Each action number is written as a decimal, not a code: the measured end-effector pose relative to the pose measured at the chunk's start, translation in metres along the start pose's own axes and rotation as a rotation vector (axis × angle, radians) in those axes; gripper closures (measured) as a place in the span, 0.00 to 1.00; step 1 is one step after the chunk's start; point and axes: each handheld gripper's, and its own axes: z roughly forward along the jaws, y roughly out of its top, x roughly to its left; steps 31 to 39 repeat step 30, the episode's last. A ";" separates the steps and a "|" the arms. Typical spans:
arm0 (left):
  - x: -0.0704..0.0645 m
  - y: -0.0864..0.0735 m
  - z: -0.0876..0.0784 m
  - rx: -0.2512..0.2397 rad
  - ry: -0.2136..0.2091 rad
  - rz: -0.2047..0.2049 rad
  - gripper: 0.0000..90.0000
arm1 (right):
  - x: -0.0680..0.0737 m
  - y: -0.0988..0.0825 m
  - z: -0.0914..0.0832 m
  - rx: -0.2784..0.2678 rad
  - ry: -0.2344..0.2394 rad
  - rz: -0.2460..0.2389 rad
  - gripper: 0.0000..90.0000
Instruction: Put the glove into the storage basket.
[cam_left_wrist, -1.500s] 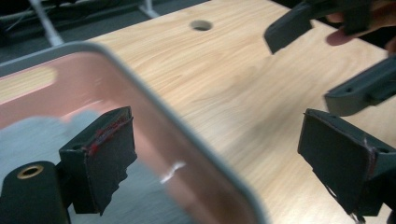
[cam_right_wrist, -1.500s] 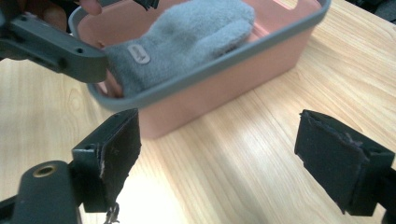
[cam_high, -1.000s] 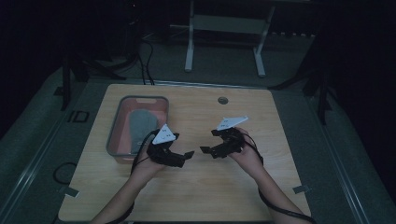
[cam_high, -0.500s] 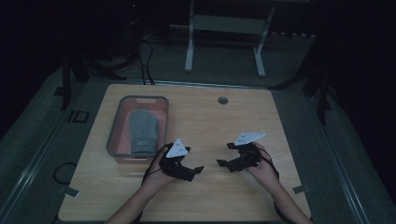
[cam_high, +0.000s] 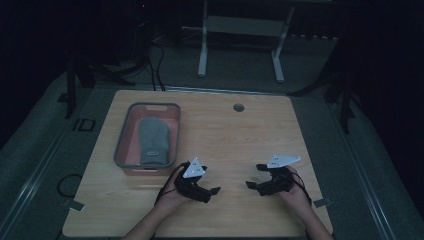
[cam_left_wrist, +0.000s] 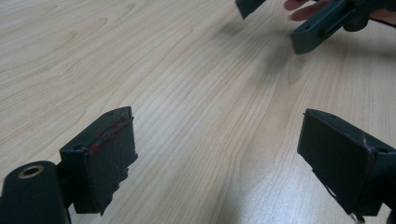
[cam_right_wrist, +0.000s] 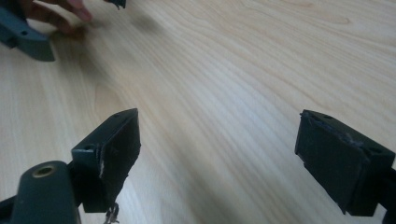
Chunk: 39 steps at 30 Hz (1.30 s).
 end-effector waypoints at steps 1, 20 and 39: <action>0.000 -0.001 0.001 -0.001 -0.004 -0.006 0.13 | 0.000 -0.002 -0.002 -0.003 0.003 0.001 0.16; -0.004 -0.015 -0.002 -0.027 0.029 -0.016 0.13 | -0.014 -0.048 -0.035 -0.043 -0.069 0.036 0.16; -0.004 -0.018 -0.004 -0.045 0.026 -0.005 0.13 | -0.018 -0.053 -0.036 -0.041 -0.081 0.051 0.16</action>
